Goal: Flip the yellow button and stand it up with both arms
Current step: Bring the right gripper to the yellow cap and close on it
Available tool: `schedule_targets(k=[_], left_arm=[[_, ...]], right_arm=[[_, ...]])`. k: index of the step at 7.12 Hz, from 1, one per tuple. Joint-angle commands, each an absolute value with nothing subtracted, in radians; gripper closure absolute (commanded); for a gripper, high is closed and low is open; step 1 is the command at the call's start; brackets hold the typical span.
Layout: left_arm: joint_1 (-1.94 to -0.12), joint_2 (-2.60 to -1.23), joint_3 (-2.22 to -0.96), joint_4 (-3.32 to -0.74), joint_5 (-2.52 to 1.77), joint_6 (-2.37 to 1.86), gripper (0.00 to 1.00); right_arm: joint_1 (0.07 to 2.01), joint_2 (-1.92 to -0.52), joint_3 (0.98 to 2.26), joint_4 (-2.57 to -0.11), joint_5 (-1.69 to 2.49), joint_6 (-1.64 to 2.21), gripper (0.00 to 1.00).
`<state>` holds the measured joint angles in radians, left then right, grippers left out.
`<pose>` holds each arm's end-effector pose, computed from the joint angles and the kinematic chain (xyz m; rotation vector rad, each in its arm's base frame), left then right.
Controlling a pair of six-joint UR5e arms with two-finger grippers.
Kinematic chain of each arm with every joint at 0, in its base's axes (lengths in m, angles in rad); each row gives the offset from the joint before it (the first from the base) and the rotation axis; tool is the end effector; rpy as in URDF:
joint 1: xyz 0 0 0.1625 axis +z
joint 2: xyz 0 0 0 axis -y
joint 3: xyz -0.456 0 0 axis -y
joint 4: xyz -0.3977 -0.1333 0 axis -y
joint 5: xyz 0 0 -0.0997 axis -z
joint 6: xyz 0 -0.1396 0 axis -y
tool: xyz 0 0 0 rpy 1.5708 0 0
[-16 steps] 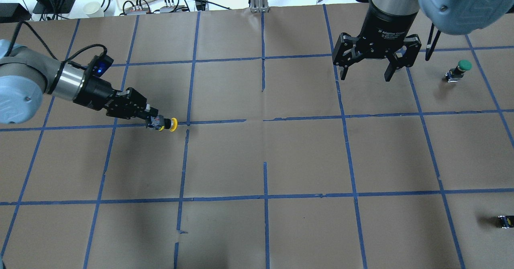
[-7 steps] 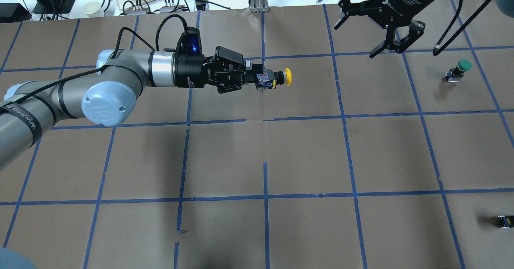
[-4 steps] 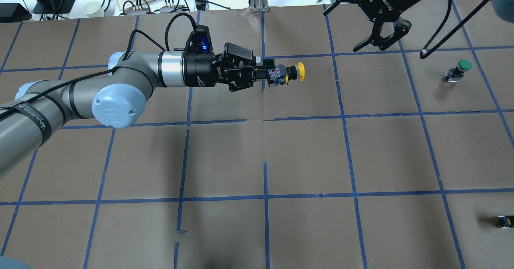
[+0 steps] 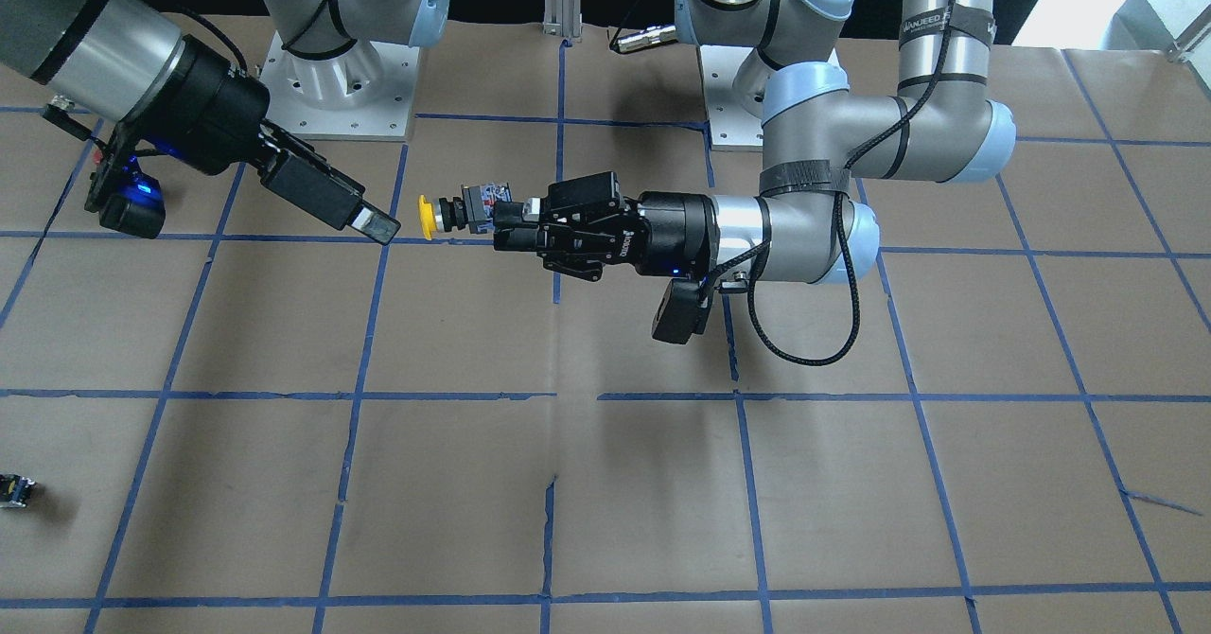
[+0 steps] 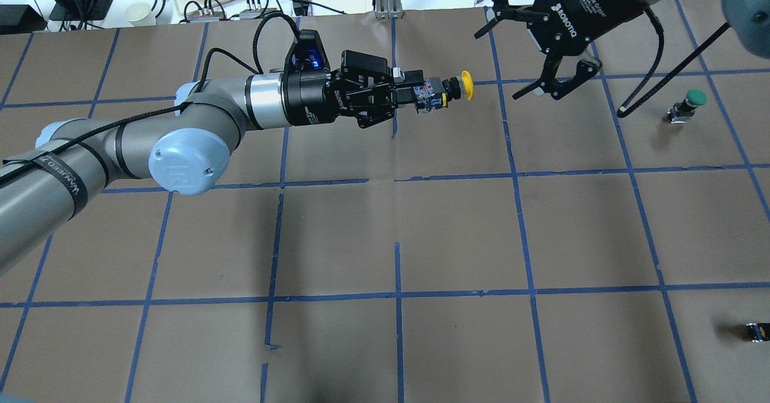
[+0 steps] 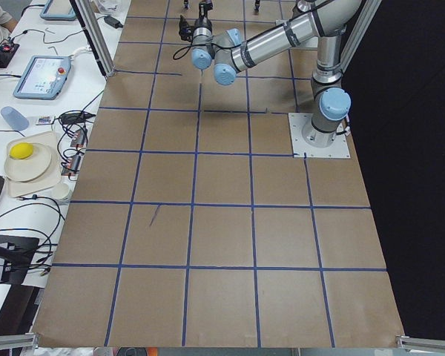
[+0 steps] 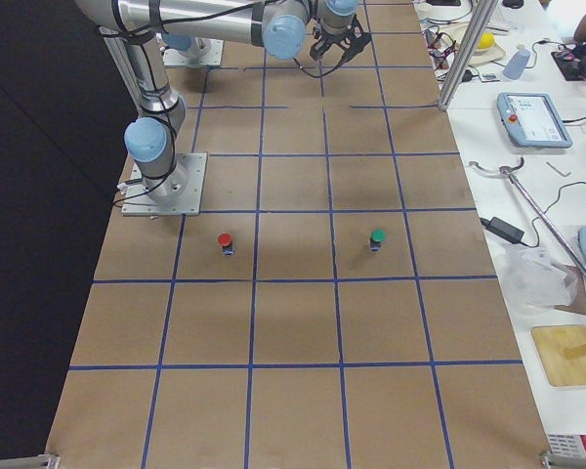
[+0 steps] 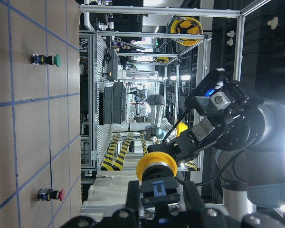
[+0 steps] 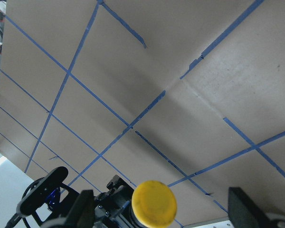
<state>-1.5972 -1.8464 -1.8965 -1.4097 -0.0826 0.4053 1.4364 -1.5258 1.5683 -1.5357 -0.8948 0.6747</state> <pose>-0.2868 -0.5398 0.3442 0.0337 -1.4957 -0.0221 0.1505 -0.5338 0.4848 1.0115 2.2761 0.3268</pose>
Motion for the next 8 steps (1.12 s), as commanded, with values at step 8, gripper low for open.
schedule_targets(k=[8], left_arm=[[-1.629,-1.848,-1.859,-1.382,-0.130,0.328,0.87]], right_arm=[[1.450,-1.517,1.566,-1.488,-0.759,0.684,0.01]])
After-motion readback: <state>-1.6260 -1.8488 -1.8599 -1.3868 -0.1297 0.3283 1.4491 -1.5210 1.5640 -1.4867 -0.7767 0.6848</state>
